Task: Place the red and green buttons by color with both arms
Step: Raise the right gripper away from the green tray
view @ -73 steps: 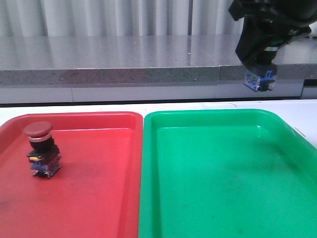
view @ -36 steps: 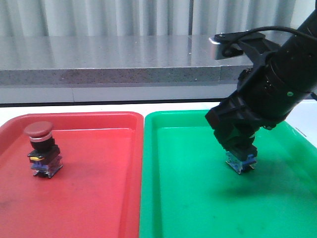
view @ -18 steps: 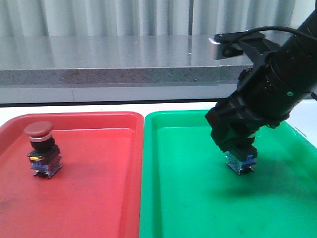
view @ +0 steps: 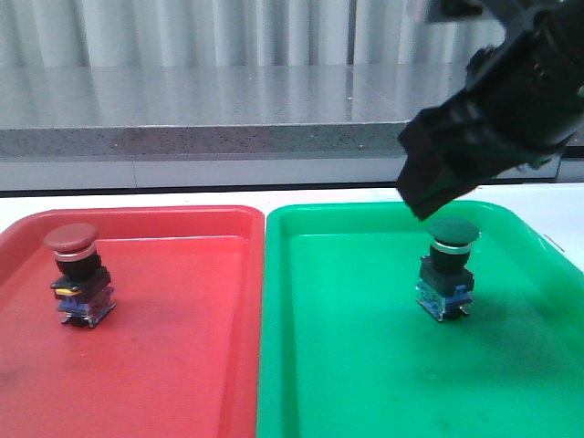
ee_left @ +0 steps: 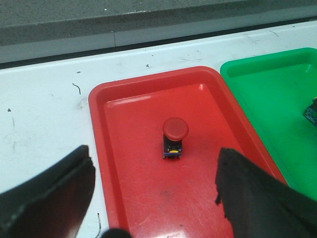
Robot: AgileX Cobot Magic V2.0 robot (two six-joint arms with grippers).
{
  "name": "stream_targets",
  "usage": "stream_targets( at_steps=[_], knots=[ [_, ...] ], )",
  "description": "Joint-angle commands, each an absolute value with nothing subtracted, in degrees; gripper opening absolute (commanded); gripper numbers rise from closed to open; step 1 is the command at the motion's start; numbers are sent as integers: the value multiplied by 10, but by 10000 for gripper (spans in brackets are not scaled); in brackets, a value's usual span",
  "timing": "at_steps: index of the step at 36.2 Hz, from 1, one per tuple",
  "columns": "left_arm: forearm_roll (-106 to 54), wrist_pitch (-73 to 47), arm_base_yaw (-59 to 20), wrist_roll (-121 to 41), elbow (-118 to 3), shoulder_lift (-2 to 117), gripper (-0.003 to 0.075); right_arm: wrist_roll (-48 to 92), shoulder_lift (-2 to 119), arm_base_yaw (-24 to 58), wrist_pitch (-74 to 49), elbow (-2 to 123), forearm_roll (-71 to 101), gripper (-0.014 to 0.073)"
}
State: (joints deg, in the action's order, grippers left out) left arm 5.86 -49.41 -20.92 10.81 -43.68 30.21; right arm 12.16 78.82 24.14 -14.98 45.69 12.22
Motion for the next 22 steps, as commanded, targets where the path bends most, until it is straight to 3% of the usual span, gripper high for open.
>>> stream_targets(
  at_steps=[1,22],
  knots=[
    [61,-453,-213,115,-452,304,501,127,709,241,-183,474,120,490],
    [61,-453,-213,115,-452,304,501,48,434,241,-423,473,68,489]
  ],
)
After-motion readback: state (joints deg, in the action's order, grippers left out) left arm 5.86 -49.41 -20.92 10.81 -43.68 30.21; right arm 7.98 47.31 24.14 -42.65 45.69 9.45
